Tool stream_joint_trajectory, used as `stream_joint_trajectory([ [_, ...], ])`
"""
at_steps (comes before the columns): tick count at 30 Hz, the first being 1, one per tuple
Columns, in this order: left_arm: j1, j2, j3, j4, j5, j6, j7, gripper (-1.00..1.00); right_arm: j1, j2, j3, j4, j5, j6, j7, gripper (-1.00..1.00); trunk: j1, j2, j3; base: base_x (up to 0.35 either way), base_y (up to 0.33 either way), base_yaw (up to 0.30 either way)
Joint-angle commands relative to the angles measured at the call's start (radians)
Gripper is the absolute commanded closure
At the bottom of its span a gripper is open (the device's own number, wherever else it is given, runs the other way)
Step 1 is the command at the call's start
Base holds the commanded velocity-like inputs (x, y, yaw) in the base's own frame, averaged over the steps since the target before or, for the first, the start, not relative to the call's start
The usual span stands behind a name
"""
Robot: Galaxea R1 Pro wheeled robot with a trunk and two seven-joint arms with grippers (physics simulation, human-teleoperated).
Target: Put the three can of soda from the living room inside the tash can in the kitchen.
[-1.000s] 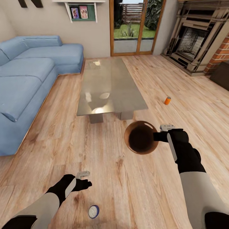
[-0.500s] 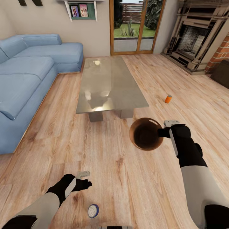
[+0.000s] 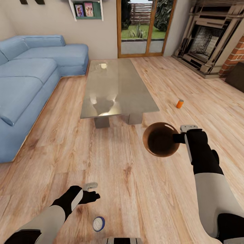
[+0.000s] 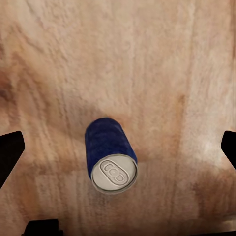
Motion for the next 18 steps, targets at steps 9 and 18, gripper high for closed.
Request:
stream_joint_trajectory([
  [9, 0.001, -0.008, 0.000, 0.000, 0.000, 0.000, 0.000, -1.00, -0.002, 0.001, -0.018, 0.000, 0.006, 0.000, 0.003, 1.00, 0.023, -0.042, -0.019, 0.000, 0.000, 0.000],
  [18, 0.002, -0.015, 0.000, 0.000, 0.000, 0.000, 0.001, -1.00, -0.002, 0.001, -0.022, 0.000, 0.007, 0.000, 0.003, 1.00, 0.038, -0.070, -0.031, 0.000, 0.000, 0.000],
])
